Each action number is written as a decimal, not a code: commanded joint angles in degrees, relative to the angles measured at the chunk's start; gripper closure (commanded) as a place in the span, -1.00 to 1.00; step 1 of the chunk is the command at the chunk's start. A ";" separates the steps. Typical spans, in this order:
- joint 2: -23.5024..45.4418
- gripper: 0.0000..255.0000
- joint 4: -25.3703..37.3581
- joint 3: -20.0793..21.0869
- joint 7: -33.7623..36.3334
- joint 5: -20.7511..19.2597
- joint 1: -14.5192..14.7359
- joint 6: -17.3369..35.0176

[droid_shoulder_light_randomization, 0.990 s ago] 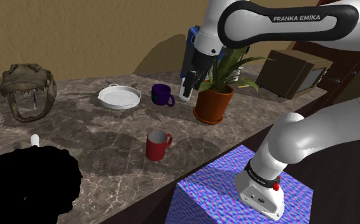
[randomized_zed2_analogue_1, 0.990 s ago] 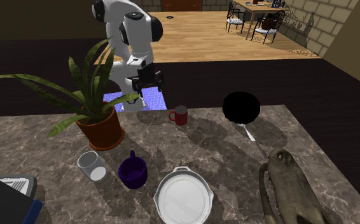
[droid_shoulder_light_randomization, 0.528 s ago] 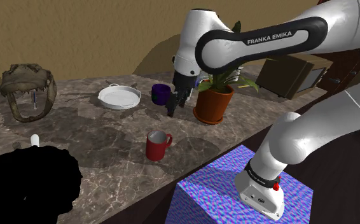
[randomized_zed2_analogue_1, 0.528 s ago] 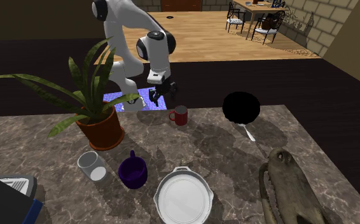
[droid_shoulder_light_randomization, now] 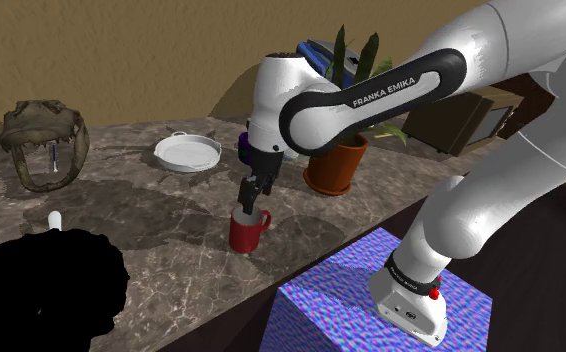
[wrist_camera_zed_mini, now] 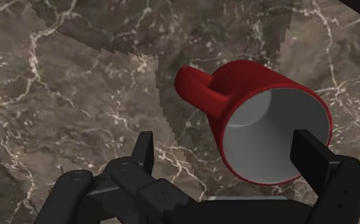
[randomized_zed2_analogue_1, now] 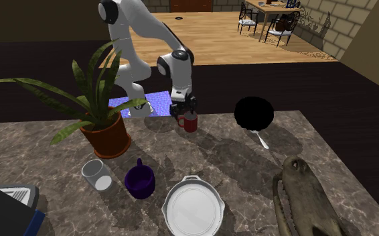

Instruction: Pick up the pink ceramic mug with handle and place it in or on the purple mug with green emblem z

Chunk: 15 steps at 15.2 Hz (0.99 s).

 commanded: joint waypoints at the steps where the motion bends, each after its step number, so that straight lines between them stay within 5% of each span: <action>1: 1.34 -1.00 -0.56 0.44 0.34 -0.26 -0.06 1.86; 13: 3.26 -1.00 -1.87 1.00 0.79 -0.70 -0.19 5.02; 14: 3.26 1.00 -1.87 1.00 0.79 -0.70 -0.19 5.02; 15: 3.26 1.00 -1.87 1.00 0.79 -0.70 -0.19 5.02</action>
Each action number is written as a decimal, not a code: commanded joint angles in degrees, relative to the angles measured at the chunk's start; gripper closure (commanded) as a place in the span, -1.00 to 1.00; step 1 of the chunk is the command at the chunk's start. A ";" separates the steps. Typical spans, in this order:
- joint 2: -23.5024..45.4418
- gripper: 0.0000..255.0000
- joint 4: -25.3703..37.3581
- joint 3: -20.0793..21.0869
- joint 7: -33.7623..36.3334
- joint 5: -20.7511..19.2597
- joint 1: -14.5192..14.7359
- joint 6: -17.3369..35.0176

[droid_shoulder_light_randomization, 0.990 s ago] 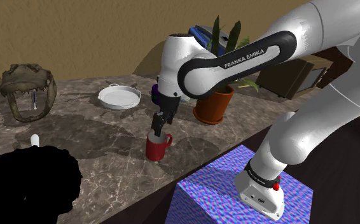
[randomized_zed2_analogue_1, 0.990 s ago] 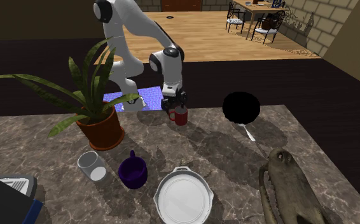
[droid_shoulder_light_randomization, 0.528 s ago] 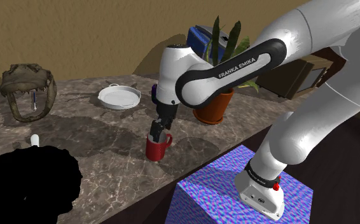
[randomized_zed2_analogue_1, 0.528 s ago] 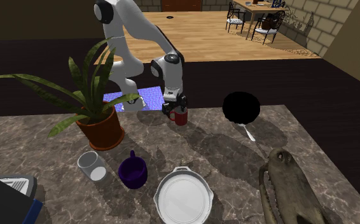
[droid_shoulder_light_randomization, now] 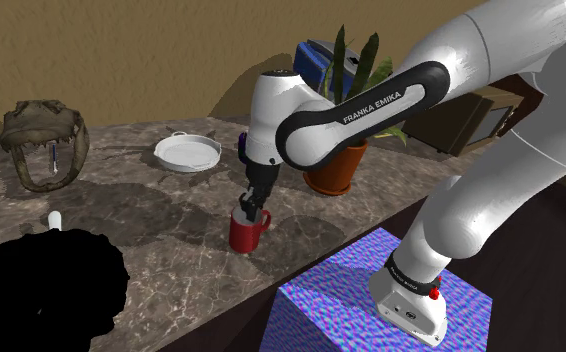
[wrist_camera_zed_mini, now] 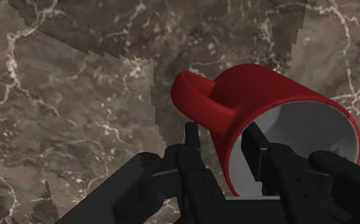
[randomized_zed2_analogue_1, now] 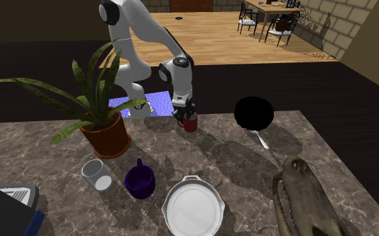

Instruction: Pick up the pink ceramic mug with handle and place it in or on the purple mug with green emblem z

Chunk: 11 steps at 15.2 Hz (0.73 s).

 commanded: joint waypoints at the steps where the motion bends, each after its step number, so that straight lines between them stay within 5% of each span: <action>1: 0.00 1.00 0.00 0.00 0.00 0.00 0.00 0.00; 11: -1.60 1.00 1.12 -0.42 -0.31 0.38 0.12 -2.65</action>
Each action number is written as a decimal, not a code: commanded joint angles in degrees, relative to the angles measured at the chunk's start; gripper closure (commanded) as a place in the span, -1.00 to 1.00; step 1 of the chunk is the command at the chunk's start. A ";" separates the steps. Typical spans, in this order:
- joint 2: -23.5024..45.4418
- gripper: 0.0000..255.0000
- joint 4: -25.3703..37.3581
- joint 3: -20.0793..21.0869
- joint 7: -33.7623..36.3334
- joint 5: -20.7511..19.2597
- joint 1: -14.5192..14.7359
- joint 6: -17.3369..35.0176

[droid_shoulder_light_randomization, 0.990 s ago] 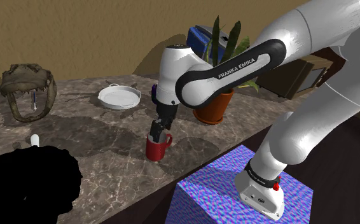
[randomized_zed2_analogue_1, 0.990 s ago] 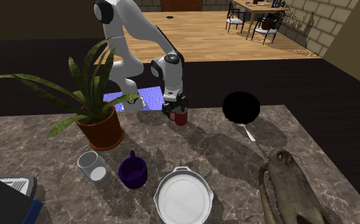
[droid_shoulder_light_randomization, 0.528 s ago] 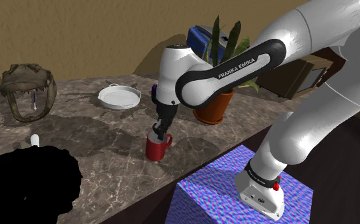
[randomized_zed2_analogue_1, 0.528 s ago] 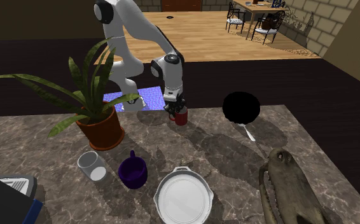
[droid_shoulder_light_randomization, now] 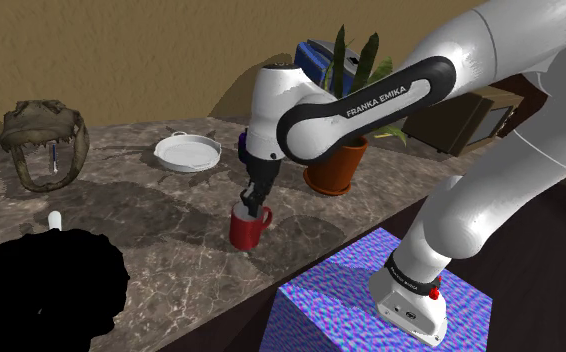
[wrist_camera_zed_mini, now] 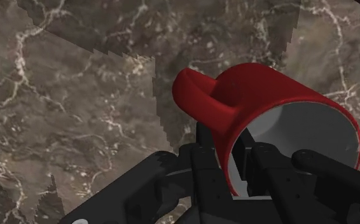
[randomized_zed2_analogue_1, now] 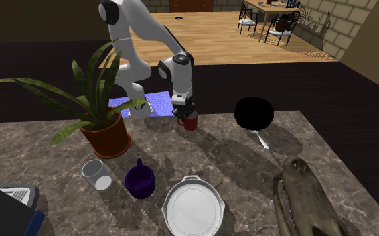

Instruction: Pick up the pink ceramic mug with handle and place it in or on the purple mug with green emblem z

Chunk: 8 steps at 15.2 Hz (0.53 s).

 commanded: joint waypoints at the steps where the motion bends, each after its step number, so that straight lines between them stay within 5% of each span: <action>1: -0.85 1.00 0.73 -0.19 -0.08 0.18 0.09 -1.53; 8: -3.87 1.00 3.85 -1.17 -0.50 0.59 0.23 -7.58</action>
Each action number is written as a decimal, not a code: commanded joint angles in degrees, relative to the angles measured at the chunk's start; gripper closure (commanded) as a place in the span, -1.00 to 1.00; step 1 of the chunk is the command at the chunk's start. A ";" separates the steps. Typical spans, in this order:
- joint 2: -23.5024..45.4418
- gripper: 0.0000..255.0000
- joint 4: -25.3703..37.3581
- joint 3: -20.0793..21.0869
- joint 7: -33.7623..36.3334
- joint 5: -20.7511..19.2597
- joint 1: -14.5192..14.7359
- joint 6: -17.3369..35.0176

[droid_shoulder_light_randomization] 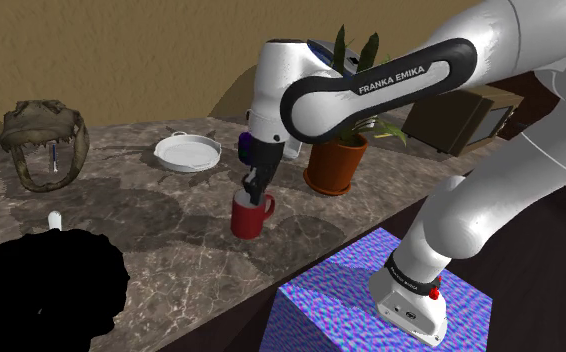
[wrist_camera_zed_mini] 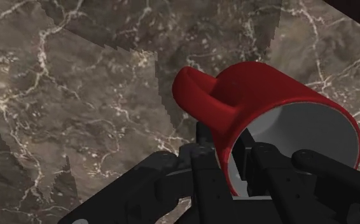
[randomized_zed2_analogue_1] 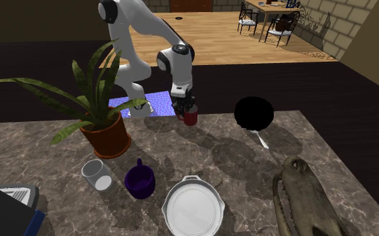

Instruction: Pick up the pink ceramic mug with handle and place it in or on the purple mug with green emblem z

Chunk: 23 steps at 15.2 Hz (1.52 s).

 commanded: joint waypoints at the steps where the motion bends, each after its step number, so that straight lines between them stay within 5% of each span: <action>1: -0.74 1.00 1.07 -0.24 -0.02 0.05 0.03 -1.80; 23: -4.13 1.00 14.12 -3.44 -1.12 -1.00 -0.88 -18.32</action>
